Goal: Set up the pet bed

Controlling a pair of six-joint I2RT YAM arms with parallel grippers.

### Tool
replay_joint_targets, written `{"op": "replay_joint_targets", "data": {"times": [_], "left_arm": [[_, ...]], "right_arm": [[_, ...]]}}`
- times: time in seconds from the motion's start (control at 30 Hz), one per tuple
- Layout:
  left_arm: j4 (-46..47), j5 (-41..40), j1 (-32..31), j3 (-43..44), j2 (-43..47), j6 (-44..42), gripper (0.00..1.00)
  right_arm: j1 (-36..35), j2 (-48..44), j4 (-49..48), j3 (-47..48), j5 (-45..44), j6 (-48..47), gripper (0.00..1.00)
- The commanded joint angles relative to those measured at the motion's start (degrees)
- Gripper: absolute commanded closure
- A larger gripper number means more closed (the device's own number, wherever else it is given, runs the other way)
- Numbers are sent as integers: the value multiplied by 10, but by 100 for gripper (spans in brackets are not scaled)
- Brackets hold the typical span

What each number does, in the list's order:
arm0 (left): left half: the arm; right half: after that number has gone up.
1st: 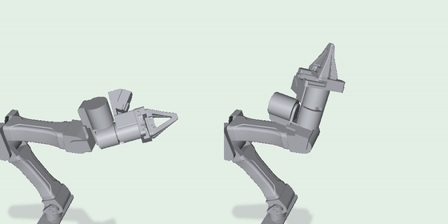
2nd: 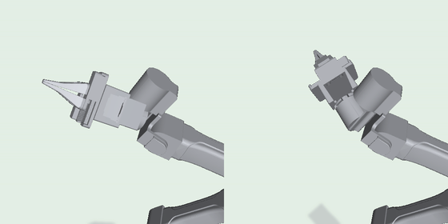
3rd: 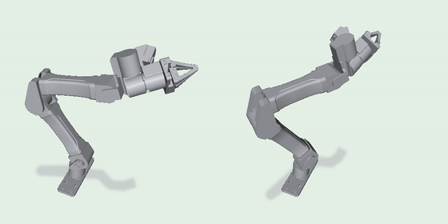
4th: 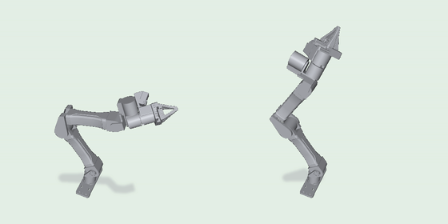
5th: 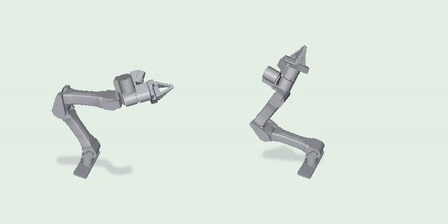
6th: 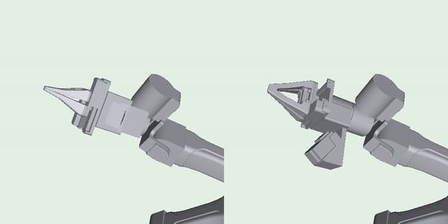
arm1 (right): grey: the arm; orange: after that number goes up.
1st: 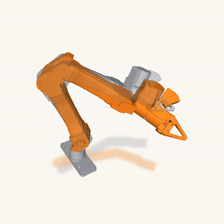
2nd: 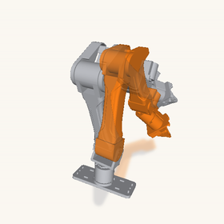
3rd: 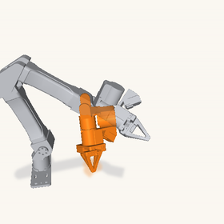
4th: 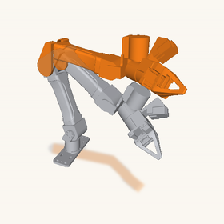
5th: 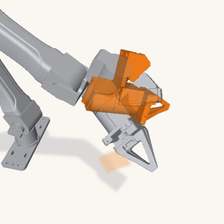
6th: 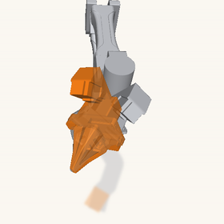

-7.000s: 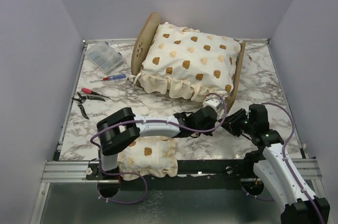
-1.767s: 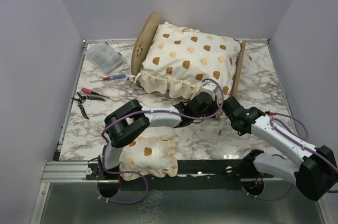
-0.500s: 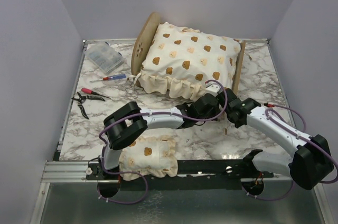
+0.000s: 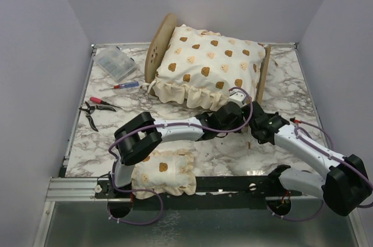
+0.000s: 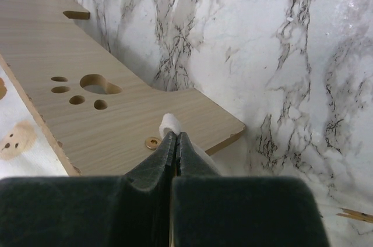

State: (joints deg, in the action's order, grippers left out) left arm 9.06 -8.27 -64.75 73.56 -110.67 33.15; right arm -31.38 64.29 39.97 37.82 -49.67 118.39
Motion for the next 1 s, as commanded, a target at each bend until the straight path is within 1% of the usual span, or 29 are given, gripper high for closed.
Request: {"op": "replay_joint_targets", "data": {"times": [0.0, 0.17, 0.27, 0.33, 0.57, 0.67, 0.83, 0.87, 0.97], "left_arm": [[10, 36, -15, 20, 14, -19, 95], [11, 38, -15, 25, 13, -23, 92], [11, 40, -15, 23, 12, -23, 88], [11, 41, -14, 20, 14, -23, 84], [8, 65, -14, 11, 25, -35, 62], [3, 71, -13, -6, 40, -50, 52], [-3, 82, -6, -47, 93, -102, 41], [-3, 97, -5, -55, 104, -117, 39], [-2, 113, 1, -82, 138, -155, 37]], "right_arm": [[-2, -16, -54, -20, 33, -31, 99], [-1, -54, -103, -46, 78, -105, 99], [-1, -73, -136, -66, 96, -141, 99], [-2, -77, -140, -72, 107, -155, 99], [-2, -74, -179, -101, 147, -192, 99], [-2, -83, -182, -107, 145, -197, 99], [-2, -89, -183, -112, 139, -204, 99], [-2, -87, -185, -113, 140, -205, 99], [-2, -82, -186, -113, 145, -206, 99]]}}
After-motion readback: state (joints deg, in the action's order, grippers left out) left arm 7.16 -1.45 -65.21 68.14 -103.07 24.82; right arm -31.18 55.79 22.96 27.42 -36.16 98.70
